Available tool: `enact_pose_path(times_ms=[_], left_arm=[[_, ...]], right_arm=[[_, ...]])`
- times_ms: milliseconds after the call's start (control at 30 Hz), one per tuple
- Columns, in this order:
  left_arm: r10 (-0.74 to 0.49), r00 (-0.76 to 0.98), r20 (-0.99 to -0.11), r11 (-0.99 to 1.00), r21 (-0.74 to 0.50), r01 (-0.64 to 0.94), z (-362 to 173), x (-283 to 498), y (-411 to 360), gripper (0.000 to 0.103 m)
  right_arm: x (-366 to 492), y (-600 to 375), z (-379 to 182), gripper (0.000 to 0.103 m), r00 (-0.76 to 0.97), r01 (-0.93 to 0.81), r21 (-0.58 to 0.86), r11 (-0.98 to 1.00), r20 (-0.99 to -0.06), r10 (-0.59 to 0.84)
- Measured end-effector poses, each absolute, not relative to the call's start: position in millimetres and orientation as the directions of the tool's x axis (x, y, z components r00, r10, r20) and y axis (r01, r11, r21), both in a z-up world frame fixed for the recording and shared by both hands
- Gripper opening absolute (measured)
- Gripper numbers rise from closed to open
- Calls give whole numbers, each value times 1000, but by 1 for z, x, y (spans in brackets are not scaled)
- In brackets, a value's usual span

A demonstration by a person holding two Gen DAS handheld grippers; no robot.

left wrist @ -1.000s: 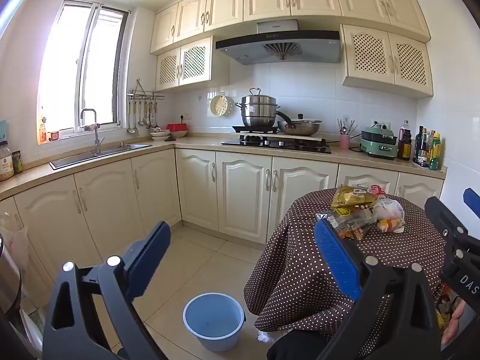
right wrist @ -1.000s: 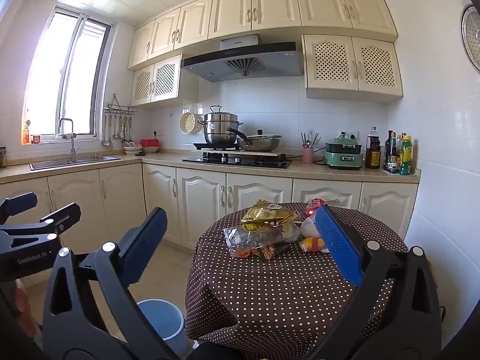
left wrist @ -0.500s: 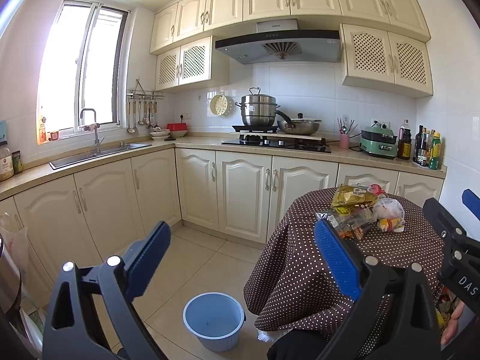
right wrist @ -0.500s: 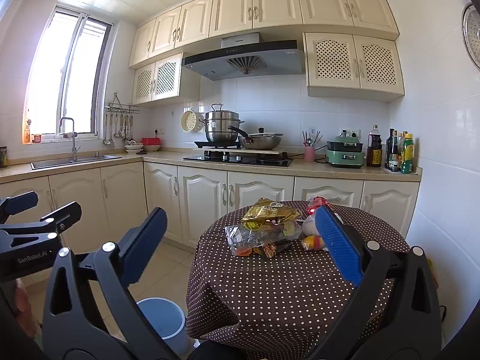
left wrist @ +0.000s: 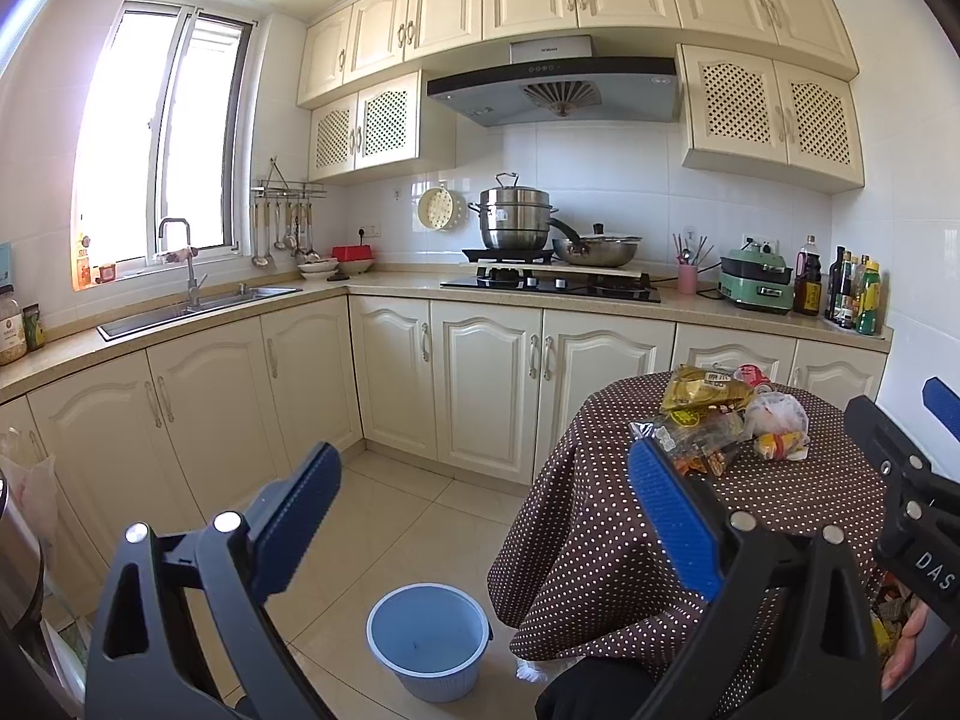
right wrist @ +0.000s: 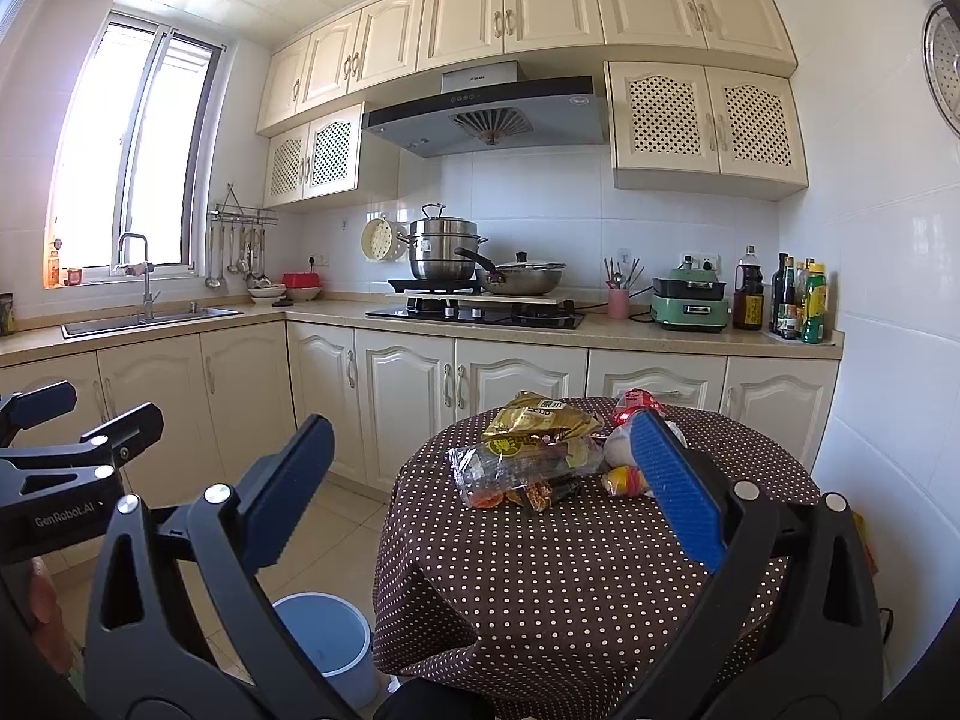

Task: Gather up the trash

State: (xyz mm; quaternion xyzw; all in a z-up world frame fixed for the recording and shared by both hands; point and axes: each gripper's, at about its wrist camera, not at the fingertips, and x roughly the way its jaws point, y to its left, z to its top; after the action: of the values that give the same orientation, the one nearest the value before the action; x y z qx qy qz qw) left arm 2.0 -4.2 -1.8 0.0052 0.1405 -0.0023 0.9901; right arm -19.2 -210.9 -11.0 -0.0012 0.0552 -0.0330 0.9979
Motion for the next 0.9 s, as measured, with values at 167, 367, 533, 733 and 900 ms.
enact_pose_path(times_ms=[167,367,533,733,900], left_arm=[[-4,960,-279,1000,10,7,-2,2,-4,95],[-4,960,-279,1000,10,7,-2,2,-4,95],[-4,960,-280,1000,11,7,-6,1,-5,95],[-4,959,-283,1000,13,7,-9,1,-7,95],[-3,959,-283,1000,13,7,-9,1,-7,95]], right_arm=[[-19,-211,-11,97,992,66,-6,998,-111,-66],[-18,-212,-11,97,990,69,-4,998,-122,-69],[-18,-213,-12,97,990,69,-4,998,-123,-69],[-15,-215,-12,97,989,70,-4,998,-129,-70],[-15,-215,-13,97,989,71,-4,997,-130,-71]])
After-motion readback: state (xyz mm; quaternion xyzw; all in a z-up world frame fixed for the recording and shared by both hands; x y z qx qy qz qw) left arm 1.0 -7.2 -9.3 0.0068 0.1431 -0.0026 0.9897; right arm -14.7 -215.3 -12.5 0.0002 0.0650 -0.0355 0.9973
